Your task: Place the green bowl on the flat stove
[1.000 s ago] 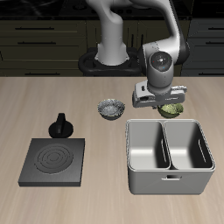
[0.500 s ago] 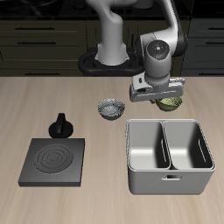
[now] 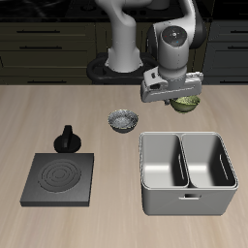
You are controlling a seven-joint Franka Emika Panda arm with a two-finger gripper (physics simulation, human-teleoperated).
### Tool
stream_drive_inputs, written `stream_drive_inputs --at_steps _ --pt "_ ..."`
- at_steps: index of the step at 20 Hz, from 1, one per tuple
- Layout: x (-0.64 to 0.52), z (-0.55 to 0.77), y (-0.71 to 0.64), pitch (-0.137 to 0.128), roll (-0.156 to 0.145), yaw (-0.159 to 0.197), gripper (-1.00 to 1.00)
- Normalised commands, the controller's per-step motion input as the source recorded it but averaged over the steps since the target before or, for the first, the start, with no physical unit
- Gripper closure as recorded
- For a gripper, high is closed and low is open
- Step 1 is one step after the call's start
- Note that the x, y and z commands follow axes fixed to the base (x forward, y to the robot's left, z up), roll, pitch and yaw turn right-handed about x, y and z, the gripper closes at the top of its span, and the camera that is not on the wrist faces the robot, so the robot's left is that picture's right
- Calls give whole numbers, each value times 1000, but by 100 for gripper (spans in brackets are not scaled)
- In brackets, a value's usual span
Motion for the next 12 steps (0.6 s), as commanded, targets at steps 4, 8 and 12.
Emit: stream_drive_inputs --at_steps 4,8,12 --pt "-55 439 -62 -73 -8 49 100" --pt "-37 414 -79 -70 -16 52 100" --pt "-69 575 -103 -115 -14 27 100"
